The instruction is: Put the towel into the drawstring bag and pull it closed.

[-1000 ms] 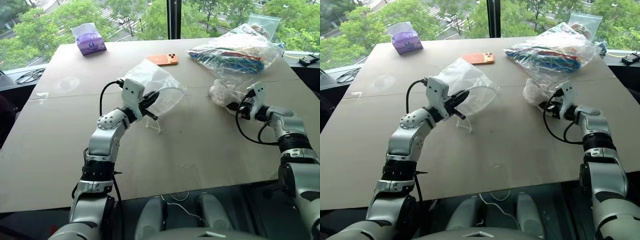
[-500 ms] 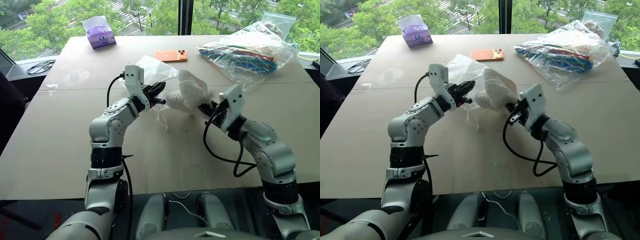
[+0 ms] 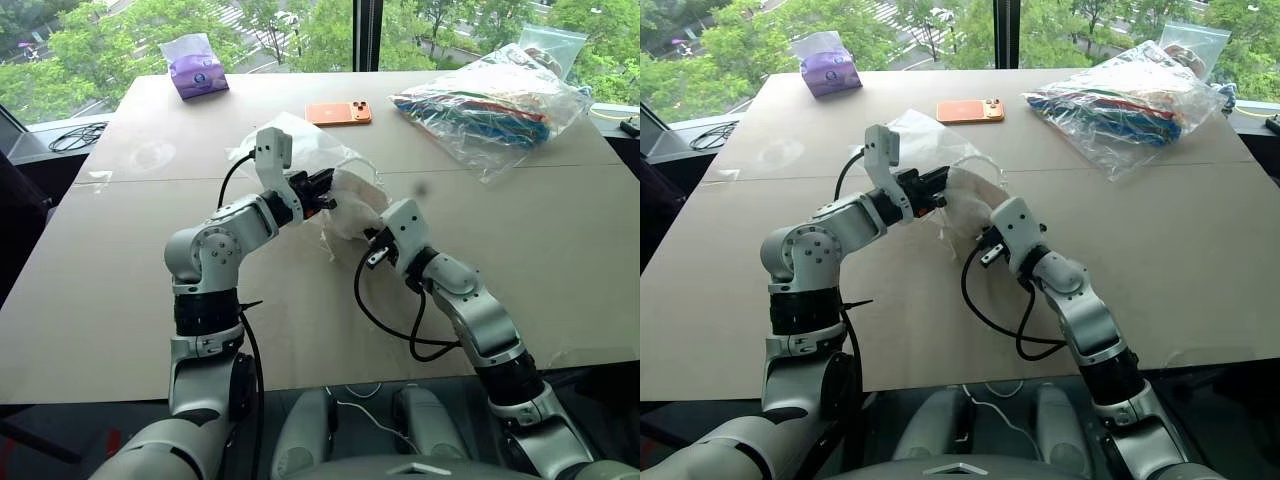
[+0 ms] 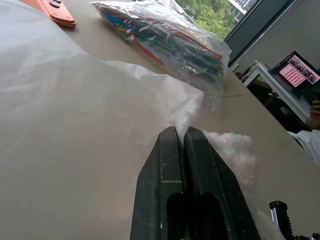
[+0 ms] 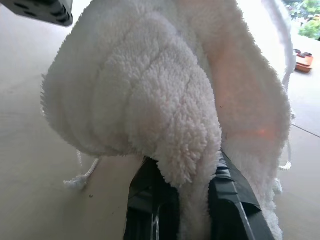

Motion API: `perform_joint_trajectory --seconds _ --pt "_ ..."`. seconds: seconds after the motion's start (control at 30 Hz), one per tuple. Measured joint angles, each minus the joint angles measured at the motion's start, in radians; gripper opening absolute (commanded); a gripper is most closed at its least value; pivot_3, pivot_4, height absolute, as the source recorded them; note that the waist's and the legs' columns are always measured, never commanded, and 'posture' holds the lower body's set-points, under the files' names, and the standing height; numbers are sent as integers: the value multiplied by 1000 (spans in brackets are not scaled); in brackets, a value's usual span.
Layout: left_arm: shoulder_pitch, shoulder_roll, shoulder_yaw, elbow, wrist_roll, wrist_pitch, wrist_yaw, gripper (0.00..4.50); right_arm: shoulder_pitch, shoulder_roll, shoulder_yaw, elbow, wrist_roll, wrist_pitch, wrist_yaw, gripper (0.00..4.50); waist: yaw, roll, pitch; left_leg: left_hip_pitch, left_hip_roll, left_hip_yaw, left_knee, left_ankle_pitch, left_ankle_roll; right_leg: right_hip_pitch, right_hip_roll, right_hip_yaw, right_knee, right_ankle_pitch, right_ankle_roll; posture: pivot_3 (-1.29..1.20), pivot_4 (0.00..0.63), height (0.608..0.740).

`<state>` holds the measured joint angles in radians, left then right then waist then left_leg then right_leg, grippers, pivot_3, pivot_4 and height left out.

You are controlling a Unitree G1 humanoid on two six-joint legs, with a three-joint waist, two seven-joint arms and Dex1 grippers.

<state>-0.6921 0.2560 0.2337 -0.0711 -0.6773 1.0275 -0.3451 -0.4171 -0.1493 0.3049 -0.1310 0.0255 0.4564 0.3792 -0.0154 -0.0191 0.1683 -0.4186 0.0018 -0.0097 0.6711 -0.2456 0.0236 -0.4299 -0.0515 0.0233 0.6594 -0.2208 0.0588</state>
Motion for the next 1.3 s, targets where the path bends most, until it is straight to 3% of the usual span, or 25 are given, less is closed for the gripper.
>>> perform_joint_trajectory --seconds 0.17,0.3,0.57,0.77,0.9,1.07,1.3 --pt "52 37 -38 -61 -33 32 -57 0 -50 36 -30 47 50 99 24 20 -1 0 0 2 0 0 -1 0 0 1 0 1 1 0 0 0 150 740" --pt "124 78 -82 -125 -58 49 -121 0 -123 171 -265 59 293 363 1 20 -1 0 0 2 2 1 -1 0 1 1 0 1 1 0 0 0 150 740" --pt "201 118 -114 -198 -96 56 -186 0 -171 252 -518 57 560 640 -84 20 0 0 0 2 1 1 -2 -2 4 1 0 1 1 0 0 0 150 740" --pt "223 121 -129 -222 -138 57 -228 0 -187 288 -741 54 895 800 -290 20 -1 0 0 2 1 1 -2 -3 5 1 -1 1 1 0 0 0 150 740" --pt "221 101 -123 -216 -174 64 -230 0 -187 289 -795 49 1180 784 -473 20 -7 1 0 2 2 1 -2 -3 5 1 0 1 1 0 0 0 150 740" --pt "170 99 -70 -183 -275 79 -262 0 -186 290 -723 15 1572 601 -738 20 -28 1 0 2 2 2 -2 -3 5 1 1 2 1 0 0 0 150 740" --pt "144 96 -89 -147 -308 79 -287 0 -185 290 -614 15 1868 253 -963 20 -28 1 1 2 2 2 -2 -3 5 1 1 2 0 0 0 0 150 740"
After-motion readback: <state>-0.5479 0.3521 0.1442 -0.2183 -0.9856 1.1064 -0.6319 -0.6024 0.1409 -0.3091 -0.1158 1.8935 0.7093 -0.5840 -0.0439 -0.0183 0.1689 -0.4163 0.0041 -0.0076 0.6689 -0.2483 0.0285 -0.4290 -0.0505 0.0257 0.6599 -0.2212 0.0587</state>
